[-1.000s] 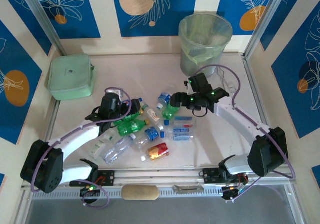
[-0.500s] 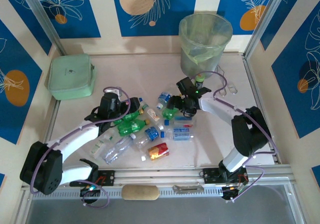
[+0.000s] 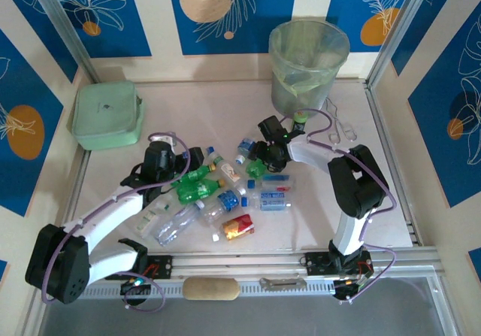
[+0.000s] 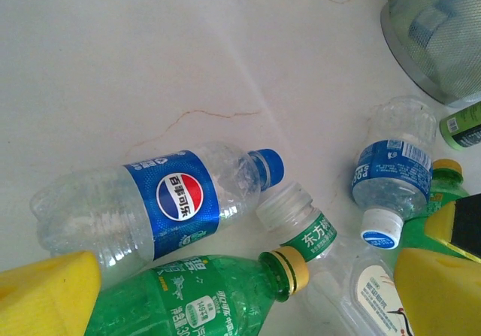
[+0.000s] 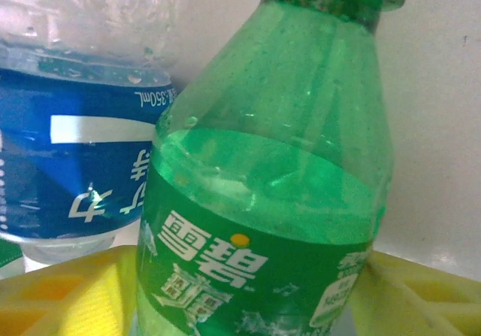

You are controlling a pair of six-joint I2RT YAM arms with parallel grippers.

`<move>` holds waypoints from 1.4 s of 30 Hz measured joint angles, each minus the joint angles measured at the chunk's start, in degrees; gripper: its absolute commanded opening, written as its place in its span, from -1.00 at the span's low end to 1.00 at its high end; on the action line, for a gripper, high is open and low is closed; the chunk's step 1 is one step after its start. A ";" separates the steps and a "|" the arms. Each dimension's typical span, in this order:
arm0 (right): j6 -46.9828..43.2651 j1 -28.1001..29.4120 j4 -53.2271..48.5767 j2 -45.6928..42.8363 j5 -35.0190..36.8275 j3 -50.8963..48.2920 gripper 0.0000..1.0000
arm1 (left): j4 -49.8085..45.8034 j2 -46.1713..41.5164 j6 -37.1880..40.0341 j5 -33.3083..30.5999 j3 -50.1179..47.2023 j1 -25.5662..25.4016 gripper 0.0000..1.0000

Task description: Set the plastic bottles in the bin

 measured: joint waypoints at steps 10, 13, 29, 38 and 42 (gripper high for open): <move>1.44 -0.31 1.99 1.92 1.42 0.00 0.40 | -0.15 -0.26 0.17 0.02 -0.22 0.31 1.00; 1.64 -0.52 2.29 2.60 1.49 0.00 0.39 | -0.31 -1.07 0.17 0.02 -0.66 0.37 1.00; 1.31 -1.01 5.51 0.68 1.70 -1.22 0.09 | -0.35 -1.79 0.15 0.00 -0.76 0.37 1.00; -2.97 -1.18 8.55 -10.03 3.45 -3.10 0.06 | -0.24 -1.73 -0.04 0.02 -0.76 0.39 1.00; -6.25 -1.68 9.55 -14.75 3.61 -2.99 0.07 | 0.15 -0.94 -0.11 0.07 -0.76 0.59 1.00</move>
